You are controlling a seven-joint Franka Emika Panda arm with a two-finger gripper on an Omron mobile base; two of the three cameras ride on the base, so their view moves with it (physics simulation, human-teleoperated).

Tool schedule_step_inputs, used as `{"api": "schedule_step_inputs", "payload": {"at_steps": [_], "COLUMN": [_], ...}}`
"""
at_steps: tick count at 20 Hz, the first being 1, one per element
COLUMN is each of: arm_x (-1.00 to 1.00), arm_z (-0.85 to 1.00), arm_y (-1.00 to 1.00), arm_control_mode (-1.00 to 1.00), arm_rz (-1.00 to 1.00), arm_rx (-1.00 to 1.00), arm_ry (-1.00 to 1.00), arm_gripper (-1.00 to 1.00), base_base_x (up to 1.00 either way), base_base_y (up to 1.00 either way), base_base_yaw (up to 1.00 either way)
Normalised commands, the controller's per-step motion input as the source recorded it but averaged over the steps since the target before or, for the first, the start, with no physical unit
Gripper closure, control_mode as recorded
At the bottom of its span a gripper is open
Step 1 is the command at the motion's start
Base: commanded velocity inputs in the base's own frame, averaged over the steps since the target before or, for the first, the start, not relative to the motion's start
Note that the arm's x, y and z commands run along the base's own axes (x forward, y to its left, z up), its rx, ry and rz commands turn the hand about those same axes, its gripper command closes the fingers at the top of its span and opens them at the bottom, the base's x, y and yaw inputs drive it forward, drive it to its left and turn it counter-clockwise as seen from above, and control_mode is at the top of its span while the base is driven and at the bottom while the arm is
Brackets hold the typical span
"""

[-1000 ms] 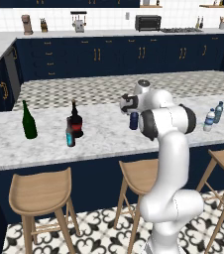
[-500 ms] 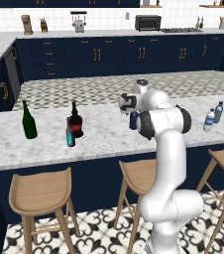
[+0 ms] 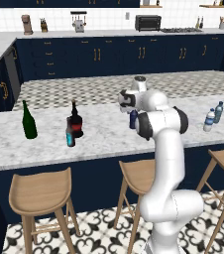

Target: Move the plastic bottles in the middle to the plastics group, and the glass bottles in the middle to the glass group.

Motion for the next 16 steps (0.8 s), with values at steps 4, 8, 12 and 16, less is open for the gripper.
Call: {"api": "schedule_step_inputs", "payload": {"at_steps": [4, 8, 12, 16], "arm_x": [-0.21, -0.46, -0.77, -0.64], "arm_z": [-0.42, -0.19, 0.11, 0.40], "arm_y": [0.00, -0.01, -0.15, -0.27], "arm_control_mode": [-1.00, -1.00, -1.00, -1.00], "arm_rz": [0.00, 0.00, 0.00, -0.02], "arm_rx": [-0.05, -0.01, 0.00, 0.00], "arm_ry": [0.02, -0.04, -0.07, -0.02], "arm_gripper": [1.00, 1.00, 1.00, 1.00], "base_base_x": [0.00, 0.00, 0.00, 0.00], "base_base_y": [0.00, 0.00, 0.00, 0.00], "base_base_yaw": [0.00, 0.00, 0.00, 0.00]}}
